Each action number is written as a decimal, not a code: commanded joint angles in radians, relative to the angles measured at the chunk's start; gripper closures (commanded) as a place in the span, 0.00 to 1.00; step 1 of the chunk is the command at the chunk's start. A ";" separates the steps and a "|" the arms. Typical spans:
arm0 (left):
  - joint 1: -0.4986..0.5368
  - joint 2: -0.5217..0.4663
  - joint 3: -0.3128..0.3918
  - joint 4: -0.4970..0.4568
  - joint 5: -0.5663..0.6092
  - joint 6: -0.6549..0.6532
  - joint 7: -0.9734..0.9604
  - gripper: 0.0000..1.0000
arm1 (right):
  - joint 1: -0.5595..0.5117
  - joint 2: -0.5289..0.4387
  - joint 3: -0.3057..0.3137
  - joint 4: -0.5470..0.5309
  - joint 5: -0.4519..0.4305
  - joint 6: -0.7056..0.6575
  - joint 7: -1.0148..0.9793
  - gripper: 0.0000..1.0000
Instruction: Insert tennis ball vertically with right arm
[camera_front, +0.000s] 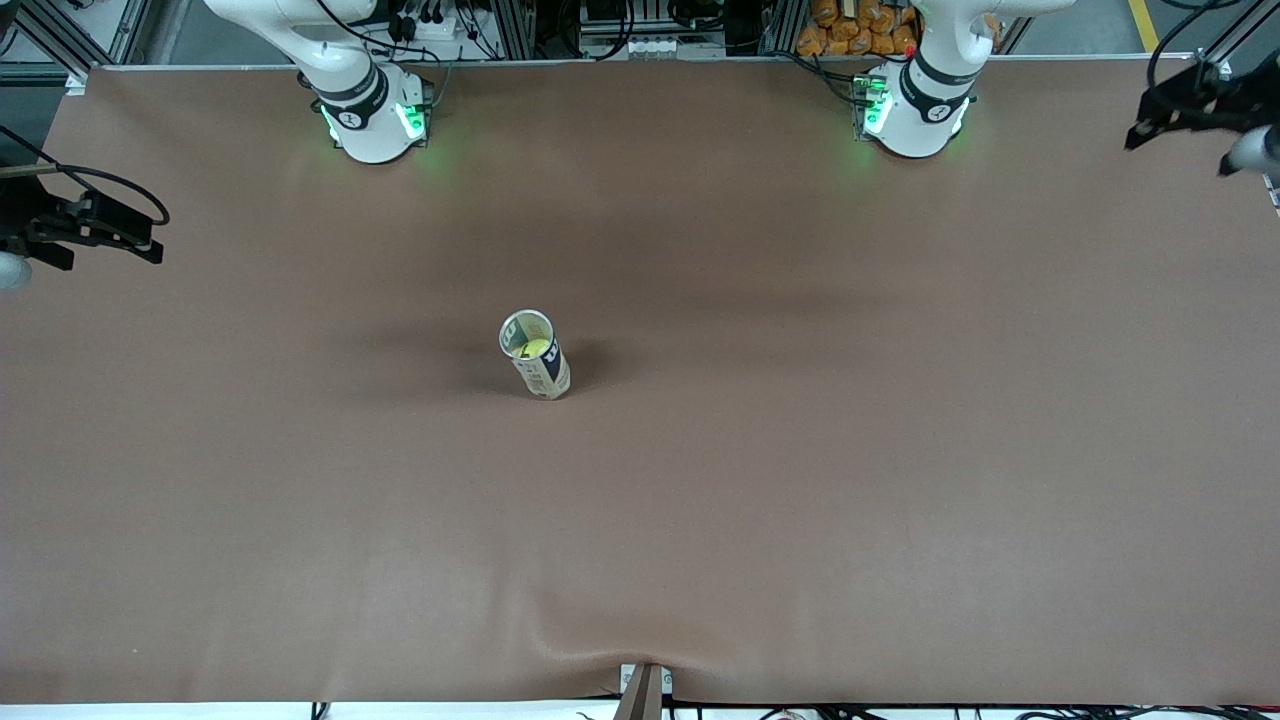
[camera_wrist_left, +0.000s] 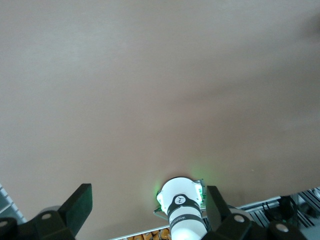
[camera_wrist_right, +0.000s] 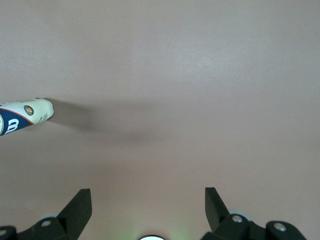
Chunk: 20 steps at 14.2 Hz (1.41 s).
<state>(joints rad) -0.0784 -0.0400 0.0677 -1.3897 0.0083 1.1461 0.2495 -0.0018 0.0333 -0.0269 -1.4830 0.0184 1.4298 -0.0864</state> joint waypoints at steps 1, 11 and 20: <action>-0.004 0.017 -0.014 -0.017 0.111 0.068 -0.021 0.00 | -0.004 -0.015 0.002 -0.008 0.003 -0.005 0.007 0.00; 0.008 0.015 -0.025 -0.022 -0.016 0.162 -0.283 0.00 | -0.007 -0.012 0.001 -0.008 0.003 0.003 0.007 0.00; 0.012 0.032 -0.034 -0.028 -0.030 0.208 -0.277 0.00 | -0.020 -0.009 -0.001 -0.010 0.003 0.058 0.016 0.00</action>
<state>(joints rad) -0.0754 -0.0038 0.0379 -1.4137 -0.0049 1.3424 -0.0178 -0.0075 0.0336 -0.0343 -1.4836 0.0183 1.4818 -0.0851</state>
